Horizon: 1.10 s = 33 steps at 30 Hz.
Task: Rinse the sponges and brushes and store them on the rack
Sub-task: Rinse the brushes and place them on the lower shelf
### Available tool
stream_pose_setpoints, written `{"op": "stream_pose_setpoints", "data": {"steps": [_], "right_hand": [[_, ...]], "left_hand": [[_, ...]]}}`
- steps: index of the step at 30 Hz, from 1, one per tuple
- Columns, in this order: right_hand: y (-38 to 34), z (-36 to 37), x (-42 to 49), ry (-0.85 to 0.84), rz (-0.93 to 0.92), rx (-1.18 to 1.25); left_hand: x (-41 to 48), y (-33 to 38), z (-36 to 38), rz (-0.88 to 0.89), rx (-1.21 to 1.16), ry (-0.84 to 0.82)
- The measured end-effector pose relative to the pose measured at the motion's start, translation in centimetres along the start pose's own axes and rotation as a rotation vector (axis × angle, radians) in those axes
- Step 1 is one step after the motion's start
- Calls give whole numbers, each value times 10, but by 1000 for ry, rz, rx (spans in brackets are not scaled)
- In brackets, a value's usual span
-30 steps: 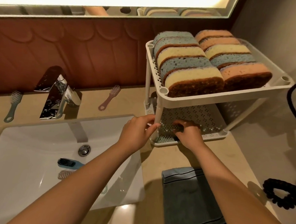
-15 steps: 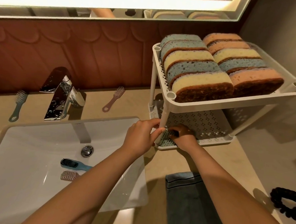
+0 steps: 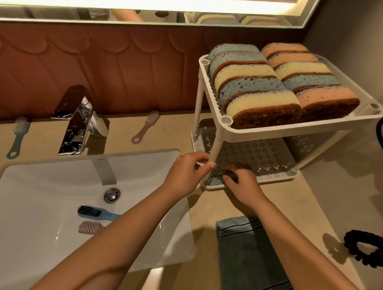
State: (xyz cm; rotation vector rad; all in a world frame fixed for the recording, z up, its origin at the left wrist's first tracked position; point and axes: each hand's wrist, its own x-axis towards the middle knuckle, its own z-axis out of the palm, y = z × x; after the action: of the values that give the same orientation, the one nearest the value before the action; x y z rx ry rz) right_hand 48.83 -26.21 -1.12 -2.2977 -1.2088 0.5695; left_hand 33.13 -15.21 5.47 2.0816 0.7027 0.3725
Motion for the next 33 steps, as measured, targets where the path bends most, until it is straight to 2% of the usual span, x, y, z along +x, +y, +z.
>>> {"op": "stream_pose_setpoints", "data": {"steps": [8,13,18,25,28,33], "right_hand": [[-47,5,-56,15,-86,146],[-86,54,-65,-219,-37,142],[-107,117,-60,-320,-209,62],[-130,189,-48,-526,-77,-117],[-145,214,-39,-552,12,-154],[-159,252,-26,-519,148,-295]], "left_hand": [[-44,-35,-23,-200,-45,-318],[-93,-90,-42,-313,-8,-406],[-140,-145,-59,-460,-1,-369],[-183,-226,-86,-669,25,-260],[-193,-257,-93,-757,76,-220],[-196,-291,-105,-677,331,-220]]}}
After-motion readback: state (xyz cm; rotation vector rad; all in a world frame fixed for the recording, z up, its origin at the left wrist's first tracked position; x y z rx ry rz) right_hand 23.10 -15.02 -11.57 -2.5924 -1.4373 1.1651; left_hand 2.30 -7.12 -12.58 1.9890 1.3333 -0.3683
